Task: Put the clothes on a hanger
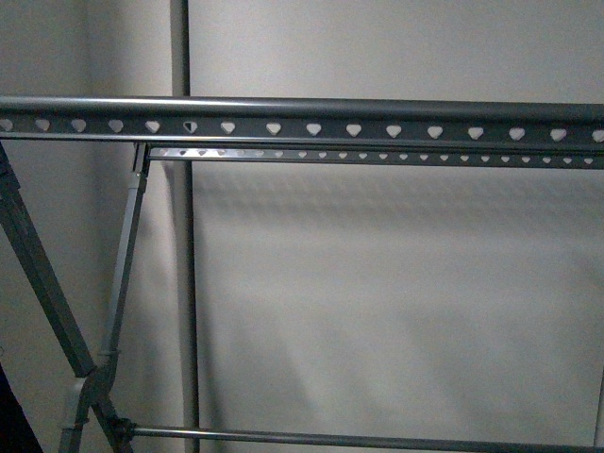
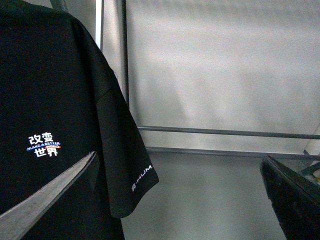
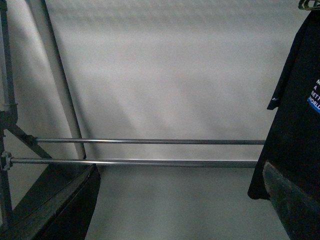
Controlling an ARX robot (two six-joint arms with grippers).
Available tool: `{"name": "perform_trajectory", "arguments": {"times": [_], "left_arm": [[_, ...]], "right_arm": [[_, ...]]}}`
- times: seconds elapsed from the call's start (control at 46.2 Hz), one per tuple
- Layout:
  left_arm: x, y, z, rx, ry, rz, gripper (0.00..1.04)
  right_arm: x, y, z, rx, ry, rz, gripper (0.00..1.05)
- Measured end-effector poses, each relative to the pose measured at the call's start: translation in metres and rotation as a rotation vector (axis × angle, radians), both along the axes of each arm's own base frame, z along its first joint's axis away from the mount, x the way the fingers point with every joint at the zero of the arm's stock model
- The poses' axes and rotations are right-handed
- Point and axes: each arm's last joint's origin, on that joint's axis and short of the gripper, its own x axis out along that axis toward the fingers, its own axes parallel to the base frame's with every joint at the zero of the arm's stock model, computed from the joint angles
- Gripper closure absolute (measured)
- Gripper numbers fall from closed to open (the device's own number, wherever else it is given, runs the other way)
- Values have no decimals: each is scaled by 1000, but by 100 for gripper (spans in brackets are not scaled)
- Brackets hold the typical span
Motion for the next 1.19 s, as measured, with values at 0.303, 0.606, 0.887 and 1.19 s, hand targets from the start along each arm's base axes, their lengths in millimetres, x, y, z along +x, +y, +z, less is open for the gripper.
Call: {"name": "perform_trajectory", "arguments": {"times": [0.303, 0.606, 0.887, 1.19], "left_arm": [[0, 0, 0, 1, 0, -4, 7], [79, 33, 75, -357, 173, 369, 7], [172, 80, 100, -691, 194, 789, 7], [223, 110, 90, -743, 255, 959, 7]], "right_arm": [[0, 0, 0, 0, 0, 0, 7], [0, 0, 0, 0, 0, 0, 7], [0, 0, 0, 0, 0, 0, 7], [0, 0, 0, 0, 0, 0, 7]]}}
